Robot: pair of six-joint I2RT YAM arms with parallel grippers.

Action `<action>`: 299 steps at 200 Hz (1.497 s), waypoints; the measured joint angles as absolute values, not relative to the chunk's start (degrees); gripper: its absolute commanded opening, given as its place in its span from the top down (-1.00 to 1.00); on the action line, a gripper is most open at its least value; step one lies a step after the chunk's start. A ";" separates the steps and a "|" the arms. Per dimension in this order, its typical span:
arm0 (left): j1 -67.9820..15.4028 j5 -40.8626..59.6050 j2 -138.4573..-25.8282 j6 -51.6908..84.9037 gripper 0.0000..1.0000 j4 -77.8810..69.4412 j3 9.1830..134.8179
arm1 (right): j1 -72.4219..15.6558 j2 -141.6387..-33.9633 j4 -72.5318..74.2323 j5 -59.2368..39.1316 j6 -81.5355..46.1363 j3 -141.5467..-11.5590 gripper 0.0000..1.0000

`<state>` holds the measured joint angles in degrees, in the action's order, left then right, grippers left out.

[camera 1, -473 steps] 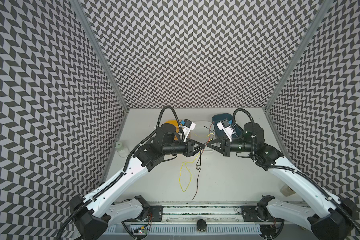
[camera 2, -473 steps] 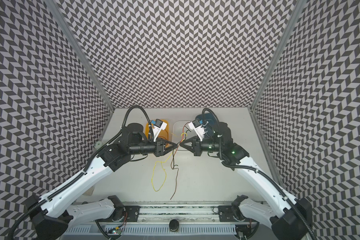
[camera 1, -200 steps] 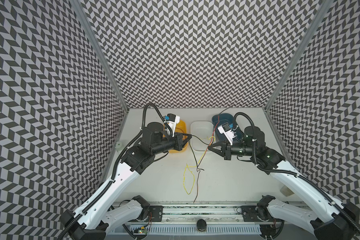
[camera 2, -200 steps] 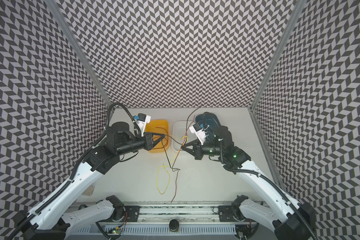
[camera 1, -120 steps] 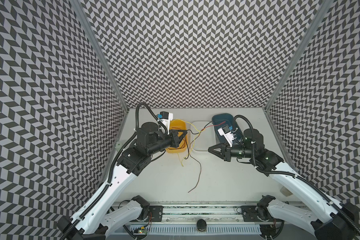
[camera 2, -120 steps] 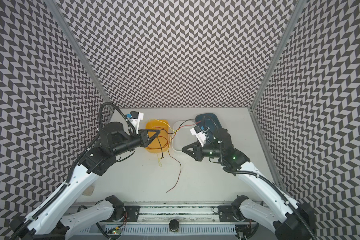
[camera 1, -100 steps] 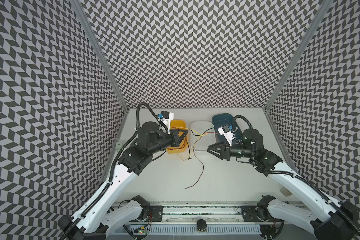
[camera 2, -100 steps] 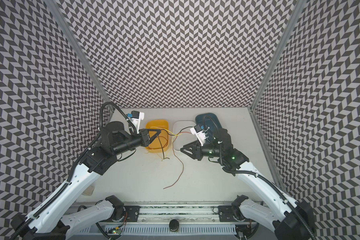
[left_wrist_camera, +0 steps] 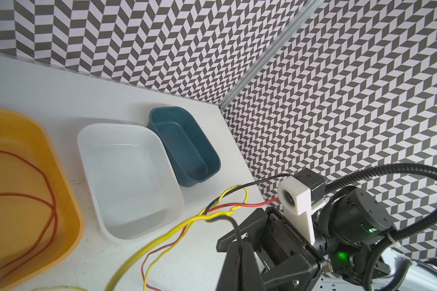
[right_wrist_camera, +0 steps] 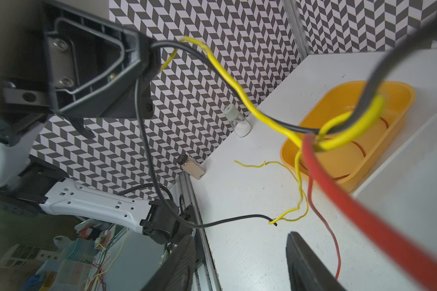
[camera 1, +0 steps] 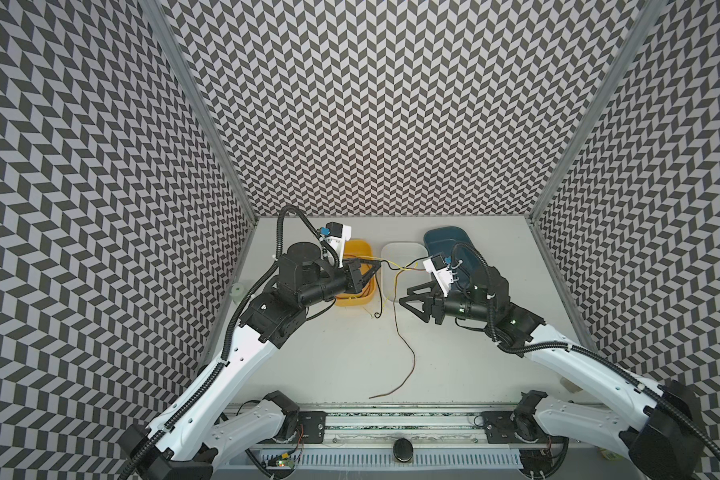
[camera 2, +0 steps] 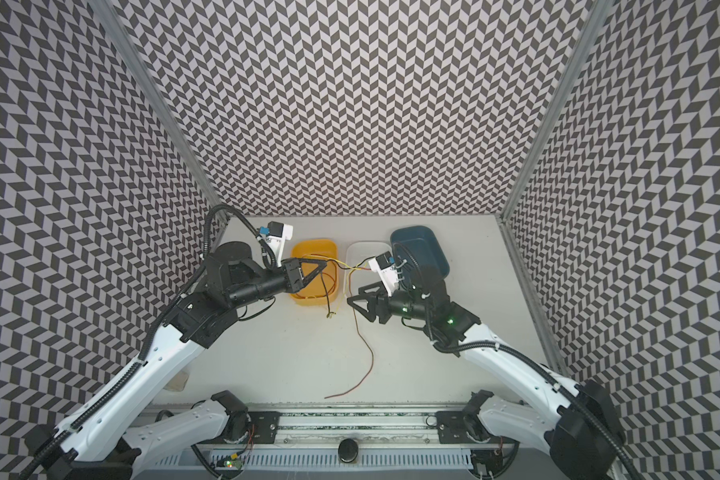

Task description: Untangle the cables

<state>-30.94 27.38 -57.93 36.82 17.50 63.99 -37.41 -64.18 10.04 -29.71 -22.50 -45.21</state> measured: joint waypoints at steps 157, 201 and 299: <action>-32.69 27.03 -57.43 37.01 1.00 17.52 64.01 | -39.38 -70.17 18.68 -7.77 -18.61 -43.03 1.00; -32.42 25.89 -56.12 34.68 1.00 20.56 64.14 | -39.38 -61.39 16.03 0.47 -18.50 -38.17 1.00; -25.56 24.32 -52.75 32.95 1.00 25.96 68.12 | -27.22 -56.23 2.96 2.94 -23.09 -37.15 1.00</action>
<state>-25.56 24.32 -52.75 32.95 25.96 68.12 -27.22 -56.23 2.96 2.94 -23.09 -37.15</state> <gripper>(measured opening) 0.047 0.048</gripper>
